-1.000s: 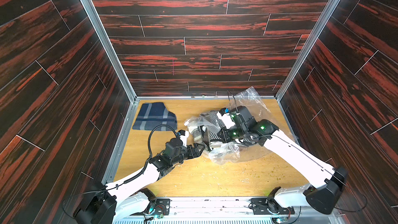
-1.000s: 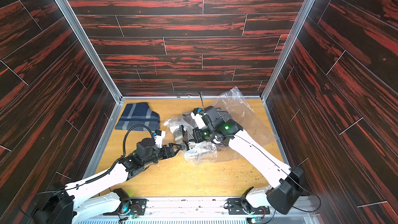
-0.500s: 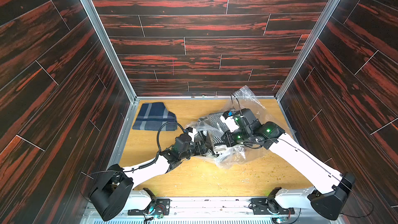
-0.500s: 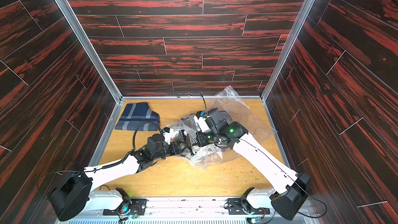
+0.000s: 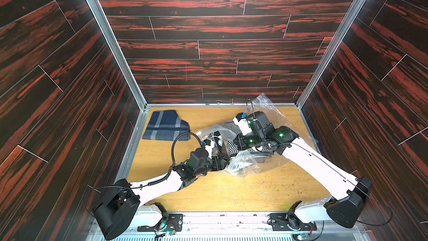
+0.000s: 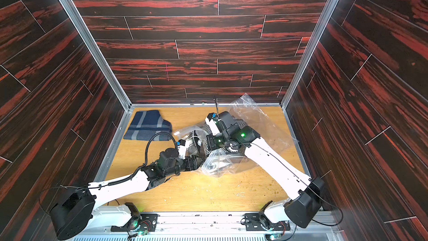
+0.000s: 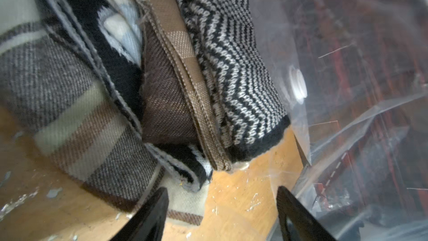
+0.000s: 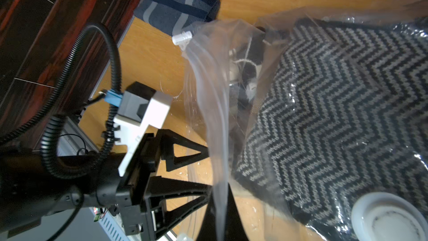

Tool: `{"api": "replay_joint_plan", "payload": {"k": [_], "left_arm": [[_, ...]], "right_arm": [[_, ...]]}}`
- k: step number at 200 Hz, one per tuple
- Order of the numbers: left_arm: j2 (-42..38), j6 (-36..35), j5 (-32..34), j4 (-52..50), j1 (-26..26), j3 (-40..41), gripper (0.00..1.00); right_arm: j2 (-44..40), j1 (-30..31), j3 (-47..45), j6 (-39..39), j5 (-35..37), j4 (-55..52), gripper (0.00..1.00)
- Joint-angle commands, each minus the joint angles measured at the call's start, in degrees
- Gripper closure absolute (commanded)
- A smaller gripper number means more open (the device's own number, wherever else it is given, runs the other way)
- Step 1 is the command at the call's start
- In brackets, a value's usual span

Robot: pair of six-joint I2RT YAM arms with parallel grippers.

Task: Take the scarf out of the vacuum bag
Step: Take out the scarf from the vacuum bag.

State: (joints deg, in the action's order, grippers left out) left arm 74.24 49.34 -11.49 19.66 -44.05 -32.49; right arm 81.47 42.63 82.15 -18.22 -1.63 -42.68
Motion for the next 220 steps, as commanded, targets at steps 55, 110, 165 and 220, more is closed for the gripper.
{"api": "replay_joint_plan", "payload": {"k": [55,110,165,220], "left_arm": [[8.4,-3.5,-5.6,-0.4,-0.2,-7.7,0.28],[12.2,-4.4,-7.3,-5.1,4.3,-14.9,0.27],[14.8,-3.9,-12.1,-5.2,7.8,-20.1,0.3],[17.3,-3.6,-13.0,-4.6,8.1,-21.9,0.31]], "right_arm": [[-3.4,-0.3,-3.6,1.8,-5.1,5.8,1.0],[-3.8,-0.4,-4.3,1.7,-1.6,4.6,1.0],[-4.0,-0.4,-5.4,1.3,1.8,4.5,1.0],[-4.2,-1.2,-4.6,-0.3,1.4,5.7,1.0]]}}
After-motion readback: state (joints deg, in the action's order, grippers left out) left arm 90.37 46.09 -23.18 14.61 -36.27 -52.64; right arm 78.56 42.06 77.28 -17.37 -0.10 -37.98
